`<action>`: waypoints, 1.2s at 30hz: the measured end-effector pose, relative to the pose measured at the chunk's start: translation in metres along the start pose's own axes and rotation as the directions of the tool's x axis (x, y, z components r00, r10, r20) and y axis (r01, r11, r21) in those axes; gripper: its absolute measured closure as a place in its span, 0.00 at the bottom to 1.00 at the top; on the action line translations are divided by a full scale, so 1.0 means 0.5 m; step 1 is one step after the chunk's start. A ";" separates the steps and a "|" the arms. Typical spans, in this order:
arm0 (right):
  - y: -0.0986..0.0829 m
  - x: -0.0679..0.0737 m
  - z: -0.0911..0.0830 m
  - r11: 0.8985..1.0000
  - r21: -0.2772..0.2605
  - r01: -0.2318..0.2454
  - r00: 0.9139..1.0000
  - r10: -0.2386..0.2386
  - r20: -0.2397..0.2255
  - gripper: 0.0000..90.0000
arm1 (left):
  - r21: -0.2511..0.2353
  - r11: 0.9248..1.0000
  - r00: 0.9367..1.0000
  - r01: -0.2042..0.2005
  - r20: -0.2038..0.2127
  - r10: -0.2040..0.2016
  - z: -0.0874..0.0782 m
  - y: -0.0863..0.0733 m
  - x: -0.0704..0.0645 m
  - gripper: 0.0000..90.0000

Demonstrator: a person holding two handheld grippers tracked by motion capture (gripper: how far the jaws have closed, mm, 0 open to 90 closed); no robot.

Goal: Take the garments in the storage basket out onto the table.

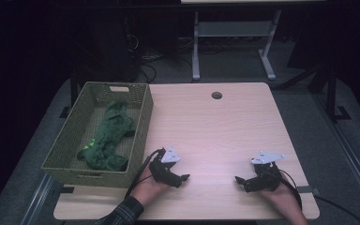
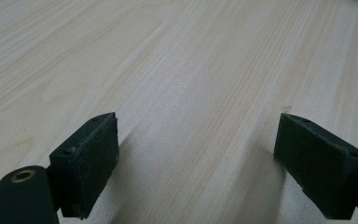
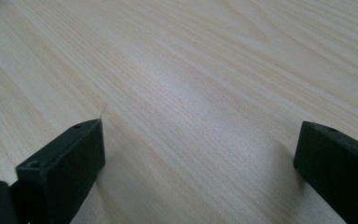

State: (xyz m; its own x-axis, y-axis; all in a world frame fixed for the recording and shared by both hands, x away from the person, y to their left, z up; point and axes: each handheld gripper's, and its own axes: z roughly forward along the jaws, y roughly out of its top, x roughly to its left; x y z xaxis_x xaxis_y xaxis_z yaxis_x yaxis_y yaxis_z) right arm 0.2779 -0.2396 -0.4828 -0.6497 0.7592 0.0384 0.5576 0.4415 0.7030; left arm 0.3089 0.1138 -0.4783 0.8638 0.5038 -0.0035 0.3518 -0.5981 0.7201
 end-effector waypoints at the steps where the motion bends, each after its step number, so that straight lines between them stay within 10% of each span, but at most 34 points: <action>1: 0.000 0.000 0.000 1.000 0.000 0.001 1.000 -0.001 0.000 0.02 | 0.000 1.000 1.000 0.000 0.000 0.000 0.000 0.000 0.000 0.15; 36: -0.001 0.000 0.000 1.000 -0.001 0.003 1.000 -0.003 0.001 0.02 | -0.062 0.998 0.999 0.016 0.029 -0.014 -0.045 0.027 0.011 0.15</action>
State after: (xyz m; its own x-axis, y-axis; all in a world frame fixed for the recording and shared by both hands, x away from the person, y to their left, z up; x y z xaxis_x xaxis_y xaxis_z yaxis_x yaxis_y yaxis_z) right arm 0.2775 -0.2397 -0.4828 -0.6507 0.7585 0.0356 0.5553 0.4434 0.7036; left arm 0.3102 0.1226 -0.4533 0.8690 0.4937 -0.0338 0.3423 -0.5503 0.7616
